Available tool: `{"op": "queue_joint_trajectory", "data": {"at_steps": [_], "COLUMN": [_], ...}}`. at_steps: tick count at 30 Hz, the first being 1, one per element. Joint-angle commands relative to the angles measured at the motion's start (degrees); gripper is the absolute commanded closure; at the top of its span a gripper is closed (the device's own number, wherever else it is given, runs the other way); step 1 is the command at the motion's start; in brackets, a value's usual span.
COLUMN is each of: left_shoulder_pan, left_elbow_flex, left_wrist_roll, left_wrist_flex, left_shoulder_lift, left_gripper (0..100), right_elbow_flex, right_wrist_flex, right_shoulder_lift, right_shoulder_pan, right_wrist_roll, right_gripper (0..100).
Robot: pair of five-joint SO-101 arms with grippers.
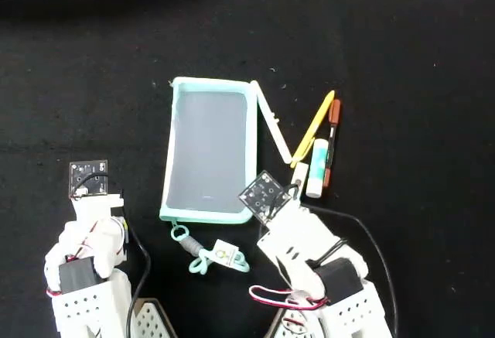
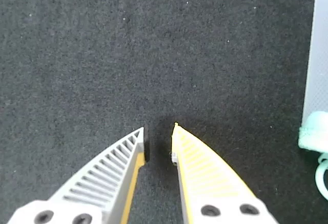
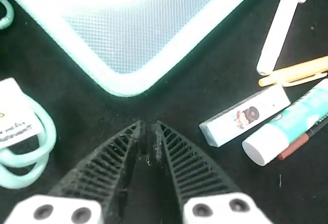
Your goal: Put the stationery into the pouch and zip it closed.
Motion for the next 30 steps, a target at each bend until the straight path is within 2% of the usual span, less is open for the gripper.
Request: {"op": "queue_joint_trajectory", "data": {"at_steps": [1,5,8,12,20,30], "left_shoulder_pan": [-0.1,-0.1,-0.1,-0.2,0.0,0.0], "left_elbow_flex": [0.9,0.9,0.9,0.9,0.9,0.9], "left_wrist_roll": [-0.4,-0.3,-0.3,-0.3,-0.3,-0.3], "left_wrist_flex": [0.3,0.3,0.3,0.3,0.3,0.3], "left_shoulder_lift": [0.3,0.3,0.3,0.3,0.3,0.3], "left_gripper": [89,89,89,89,89,89], "right_elbow_flex": [-2.9,-0.6,2.2,-0.4,-1.5,-20.3], "right_wrist_flex": [0.1,-0.6,-3.1,1.2,-0.6,3.3], "right_shoulder_lift": [-2.4,-2.9,-2.9,-2.9,-2.6,1.1], "right_shoulder_pan": [0.8,0.9,0.8,-1.1,-2.6,-2.9], "right_wrist_roll": [0.2,0.2,0.2,0.6,0.1,-2.9], "right_gripper": [84.1,76.0,76.0,78.1,78.3,78.3]}}
